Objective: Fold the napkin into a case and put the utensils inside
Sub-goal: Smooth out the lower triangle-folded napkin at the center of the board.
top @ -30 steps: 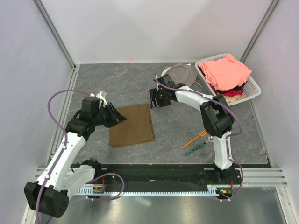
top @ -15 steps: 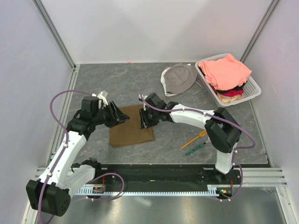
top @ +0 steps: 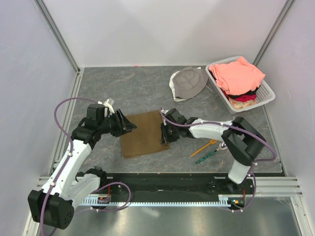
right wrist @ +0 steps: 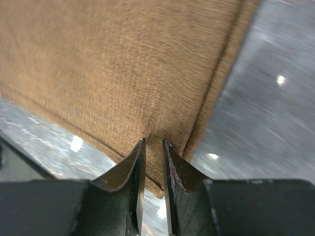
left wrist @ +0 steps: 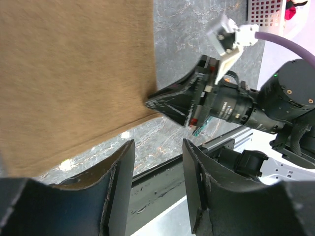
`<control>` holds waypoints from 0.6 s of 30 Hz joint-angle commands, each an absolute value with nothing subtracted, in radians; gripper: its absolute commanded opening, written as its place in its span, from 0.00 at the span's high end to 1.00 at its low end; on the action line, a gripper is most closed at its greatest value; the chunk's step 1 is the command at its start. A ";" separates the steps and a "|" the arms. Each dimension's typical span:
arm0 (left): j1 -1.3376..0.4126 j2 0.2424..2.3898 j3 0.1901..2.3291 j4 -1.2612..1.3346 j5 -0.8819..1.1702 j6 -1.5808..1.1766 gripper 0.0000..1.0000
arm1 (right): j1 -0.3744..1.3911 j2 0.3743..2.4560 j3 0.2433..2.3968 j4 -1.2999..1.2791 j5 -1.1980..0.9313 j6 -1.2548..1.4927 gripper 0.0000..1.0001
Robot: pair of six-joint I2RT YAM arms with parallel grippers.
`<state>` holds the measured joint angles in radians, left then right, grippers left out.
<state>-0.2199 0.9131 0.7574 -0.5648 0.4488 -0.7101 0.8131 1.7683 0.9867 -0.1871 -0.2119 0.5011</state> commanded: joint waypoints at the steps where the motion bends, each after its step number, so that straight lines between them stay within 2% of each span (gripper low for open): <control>1: -0.215 0.893 0.761 -0.526 0.476 -0.719 0.49 | 0.773 1.681 0.904 -0.250 -0.083 0.474 0.73; 5: -0.213 0.884 0.755 -0.532 0.453 -0.707 0.48 | 0.772 1.617 0.919 -0.351 0.043 0.430 0.71; 9: -0.203 0.874 0.768 -0.575 0.362 -0.712 0.50 | 0.794 1.562 0.980 -0.423 0.080 0.403 0.65; 11: -0.189 0.864 0.778 -0.638 0.248 -0.757 0.50 | 0.817 1.568 1.043 -0.451 0.109 0.402 0.60; 12: -0.172 0.858 0.787 -0.656 0.212 -0.776 0.50 | 0.848 1.580 1.064 -0.474 0.123 0.405 0.52; 14: -0.160 0.832 0.795 -0.710 0.122 -0.831 0.50 | 0.883 1.594 1.123 -0.486 0.135 0.423 0.48; 18: -0.120 0.798 0.816 -0.782 0.020 -0.890 0.43 | 1.024 1.678 1.227 -0.486 0.132 0.463 0.35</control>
